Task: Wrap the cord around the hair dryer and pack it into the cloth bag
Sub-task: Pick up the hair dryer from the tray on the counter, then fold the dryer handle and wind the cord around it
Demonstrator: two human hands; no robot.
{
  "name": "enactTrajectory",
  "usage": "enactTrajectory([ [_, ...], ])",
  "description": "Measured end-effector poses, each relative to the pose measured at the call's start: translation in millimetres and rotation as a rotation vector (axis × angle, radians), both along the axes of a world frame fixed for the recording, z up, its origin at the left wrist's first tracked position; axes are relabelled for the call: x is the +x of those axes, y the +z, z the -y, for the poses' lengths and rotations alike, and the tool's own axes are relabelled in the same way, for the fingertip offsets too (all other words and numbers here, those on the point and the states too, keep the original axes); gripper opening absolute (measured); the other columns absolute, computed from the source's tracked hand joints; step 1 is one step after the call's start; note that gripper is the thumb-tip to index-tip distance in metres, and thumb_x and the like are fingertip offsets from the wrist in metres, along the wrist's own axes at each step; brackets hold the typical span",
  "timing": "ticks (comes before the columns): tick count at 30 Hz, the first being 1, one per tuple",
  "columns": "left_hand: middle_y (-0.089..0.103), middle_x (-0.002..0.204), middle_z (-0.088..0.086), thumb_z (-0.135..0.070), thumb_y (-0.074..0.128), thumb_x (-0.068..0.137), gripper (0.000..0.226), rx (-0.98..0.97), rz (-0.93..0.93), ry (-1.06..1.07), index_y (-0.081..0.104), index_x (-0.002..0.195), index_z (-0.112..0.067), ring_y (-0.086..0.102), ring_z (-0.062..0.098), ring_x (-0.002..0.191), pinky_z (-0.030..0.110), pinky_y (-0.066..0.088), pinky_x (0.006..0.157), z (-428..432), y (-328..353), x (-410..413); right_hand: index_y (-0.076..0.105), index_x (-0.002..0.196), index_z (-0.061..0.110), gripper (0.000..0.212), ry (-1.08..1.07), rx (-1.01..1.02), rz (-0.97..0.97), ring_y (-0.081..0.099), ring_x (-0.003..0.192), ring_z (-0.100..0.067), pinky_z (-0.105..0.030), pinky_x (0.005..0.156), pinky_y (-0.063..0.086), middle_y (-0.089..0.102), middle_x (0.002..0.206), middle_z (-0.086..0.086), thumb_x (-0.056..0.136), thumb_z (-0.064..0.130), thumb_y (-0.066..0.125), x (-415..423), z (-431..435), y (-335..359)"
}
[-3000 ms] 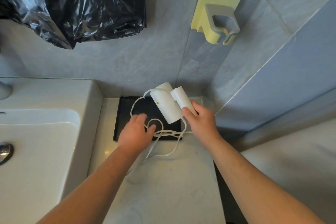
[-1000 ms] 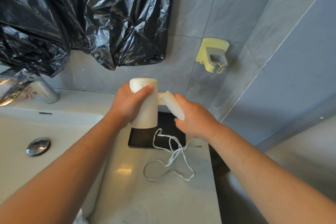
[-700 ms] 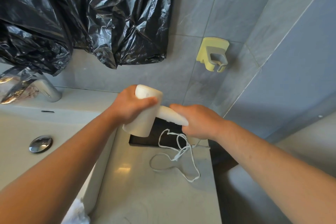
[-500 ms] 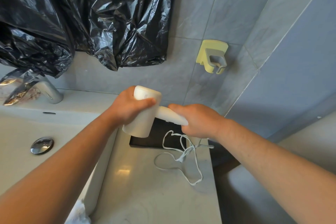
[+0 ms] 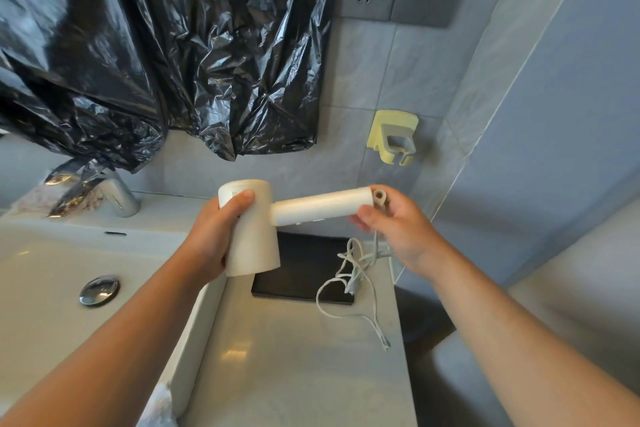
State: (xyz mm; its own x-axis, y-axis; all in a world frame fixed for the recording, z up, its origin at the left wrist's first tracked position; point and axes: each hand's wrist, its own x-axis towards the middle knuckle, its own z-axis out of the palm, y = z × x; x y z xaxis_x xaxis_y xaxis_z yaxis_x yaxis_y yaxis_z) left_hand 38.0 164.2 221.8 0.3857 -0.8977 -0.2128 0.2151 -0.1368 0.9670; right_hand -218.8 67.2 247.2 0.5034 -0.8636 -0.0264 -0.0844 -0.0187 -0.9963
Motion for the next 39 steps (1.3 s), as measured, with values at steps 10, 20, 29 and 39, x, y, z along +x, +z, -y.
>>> enactTrajectory([
  [10,0.063,0.114,-0.006,-0.061,0.063,0.073,0.064,-0.058,1.227,-0.071,0.057,0.127,-0.028,0.059,0.02,0.107,0.037,0.048,0.092,-48.0,24.6,-64.1,0.064,0.095,0.016,0.01,0.014,-0.169,0.171,0.058,0.056,-0.013,-0.029,0.061,0.054,0.059,0.068,0.0,0.094,0.007,0.058,26.3,-50.7,54.1],
  [20,0.069,0.076,-0.006,-0.061,0.061,0.069,0.037,-0.045,0.929,0.026,0.068,0.082,-0.027,0.066,0.015,0.075,0.045,0.056,0.072,-83.0,46.3,-73.5,0.067,0.091,0.012,0.008,0.107,-0.215,0.055,0.059,0.057,-0.011,-0.028,0.061,0.054,0.063,0.071,-0.005,0.089,0.005,0.063,13.1,-78.2,84.1],
  [29,0.063,0.07,-0.008,-0.048,0.068,0.074,0.022,-0.219,0.697,0.148,0.066,0.074,-0.026,0.061,0.015,0.07,0.04,0.053,0.07,-87.5,78.1,-52.6,0.061,0.077,0.011,0.023,0.062,-0.426,-0.321,0.065,0.063,-0.015,-0.044,0.076,0.057,0.068,0.068,-0.005,0.095,0.022,0.054,13.8,-86.6,82.9],
  [39,0.057,0.061,-0.012,-0.037,0.07,0.074,0.015,-0.342,0.506,-0.026,0.064,0.063,-0.028,0.055,0.008,0.06,0.023,0.046,0.059,-76.7,100.2,-20.8,0.054,0.079,0.016,0.024,-0.148,-0.46,-0.374,0.058,0.071,-0.008,-0.031,0.067,0.044,0.069,0.082,0.002,0.098,0.029,0.046,44.9,-109.6,92.9],
])
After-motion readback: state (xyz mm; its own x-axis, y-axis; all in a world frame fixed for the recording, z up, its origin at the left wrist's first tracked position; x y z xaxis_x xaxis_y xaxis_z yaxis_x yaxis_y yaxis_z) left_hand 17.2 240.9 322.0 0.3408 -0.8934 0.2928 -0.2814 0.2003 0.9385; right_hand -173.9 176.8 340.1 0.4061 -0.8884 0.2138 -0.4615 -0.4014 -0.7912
